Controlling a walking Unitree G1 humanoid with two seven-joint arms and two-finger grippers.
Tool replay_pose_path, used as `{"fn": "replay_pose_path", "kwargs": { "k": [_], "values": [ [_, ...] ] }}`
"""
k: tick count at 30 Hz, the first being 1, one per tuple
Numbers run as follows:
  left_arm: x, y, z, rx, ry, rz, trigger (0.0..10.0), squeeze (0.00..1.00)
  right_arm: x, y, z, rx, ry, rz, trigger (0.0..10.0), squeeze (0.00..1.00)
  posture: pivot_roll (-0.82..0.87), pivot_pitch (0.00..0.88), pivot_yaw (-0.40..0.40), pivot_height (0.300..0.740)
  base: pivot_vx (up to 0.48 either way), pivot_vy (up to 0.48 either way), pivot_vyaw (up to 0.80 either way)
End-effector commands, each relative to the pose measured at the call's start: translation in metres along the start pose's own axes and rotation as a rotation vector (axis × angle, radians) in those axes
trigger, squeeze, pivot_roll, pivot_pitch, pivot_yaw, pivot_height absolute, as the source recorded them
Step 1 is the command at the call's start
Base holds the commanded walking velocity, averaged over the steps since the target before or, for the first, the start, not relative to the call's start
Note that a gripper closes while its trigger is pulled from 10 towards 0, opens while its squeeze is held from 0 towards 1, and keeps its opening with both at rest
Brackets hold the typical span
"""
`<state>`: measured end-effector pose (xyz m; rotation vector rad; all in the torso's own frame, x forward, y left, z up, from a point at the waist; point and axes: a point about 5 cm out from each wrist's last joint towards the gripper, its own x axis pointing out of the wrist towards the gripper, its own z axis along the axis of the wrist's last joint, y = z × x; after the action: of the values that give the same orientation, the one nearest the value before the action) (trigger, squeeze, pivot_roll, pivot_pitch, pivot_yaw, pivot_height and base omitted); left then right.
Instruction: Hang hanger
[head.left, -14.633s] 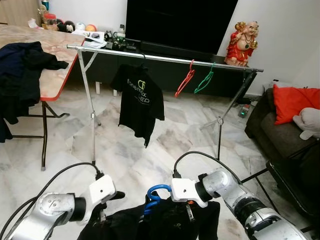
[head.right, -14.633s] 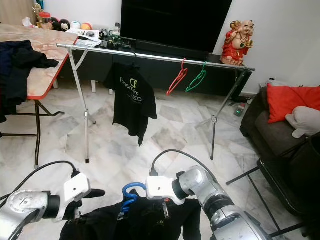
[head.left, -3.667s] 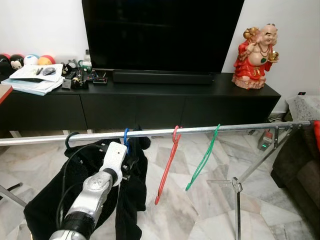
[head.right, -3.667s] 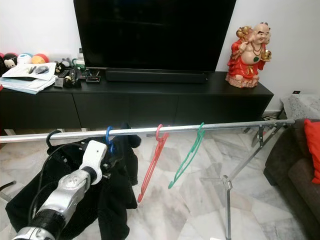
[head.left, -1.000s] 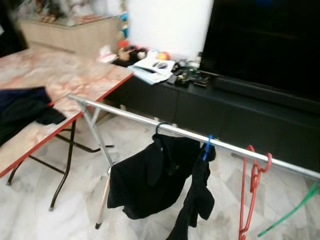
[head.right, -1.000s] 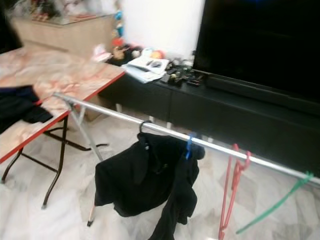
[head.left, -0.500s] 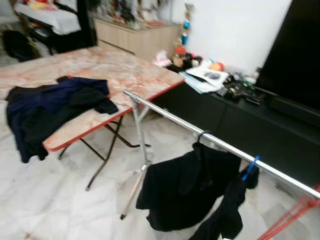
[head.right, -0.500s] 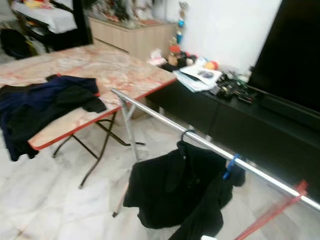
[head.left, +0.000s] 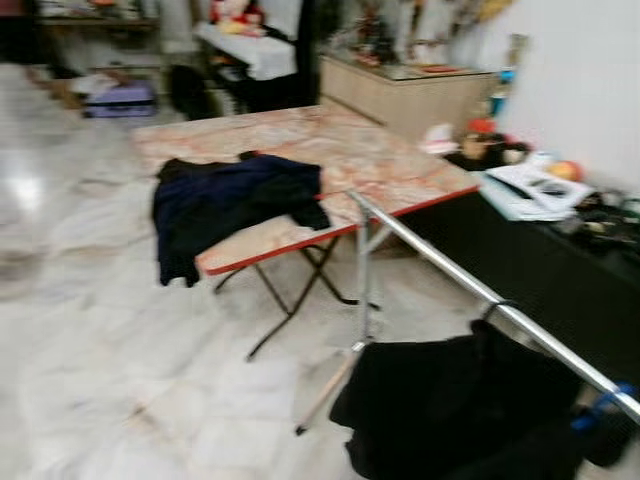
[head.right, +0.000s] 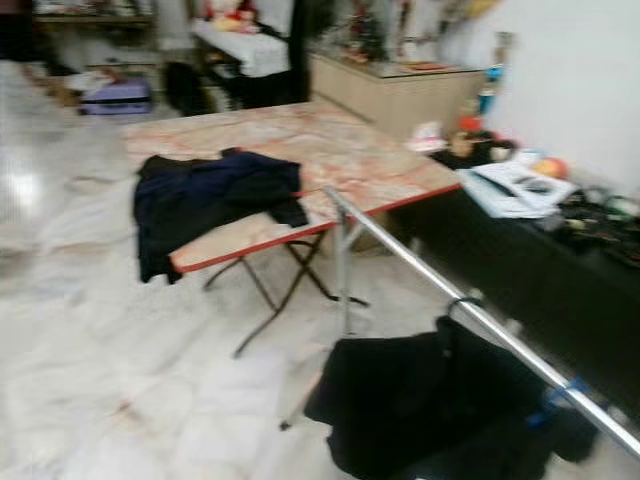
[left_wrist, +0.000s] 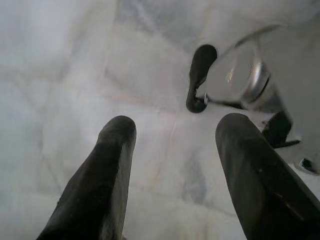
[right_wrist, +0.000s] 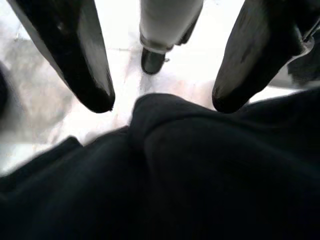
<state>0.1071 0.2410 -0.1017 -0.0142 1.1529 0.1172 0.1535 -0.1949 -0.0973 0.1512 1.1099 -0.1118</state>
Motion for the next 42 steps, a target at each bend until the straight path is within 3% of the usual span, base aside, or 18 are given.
{"fn": "replay_pose_path", "kwargs": {
  "k": [1, 35, 42],
  "values": [
    [0.0009, 0.0023, 0.0107, -0.007, -0.026, 0.000, 10.0, 0.00, 0.0013, 0.0083, 0.0049, -0.005, -0.009, 0.020, 10.0, 0.00, 0.14, 0.000, -0.065, 0.740, 0.000, 0.000, 0.80],
    [0.0012, 0.0037, 0.0123, -0.044, -0.025, 0.025, 10.0, 0.00, 0.0014, 0.0095, 0.0066, -0.034, -0.009, 0.040, 10.0, 0.00, 0.16, 0.000, -0.076, 0.740, 0.000, 0.000, 0.80],
    [0.0015, 0.0029, 0.0117, -0.058, -0.015, 0.032, 10.0, 0.00, 0.0014, 0.0091, 0.0058, 0.028, -0.014, 0.026, 10.0, 0.00, 0.16, 0.000, -0.075, 0.740, 0.000, 0.000, 0.00]
  ]
}}
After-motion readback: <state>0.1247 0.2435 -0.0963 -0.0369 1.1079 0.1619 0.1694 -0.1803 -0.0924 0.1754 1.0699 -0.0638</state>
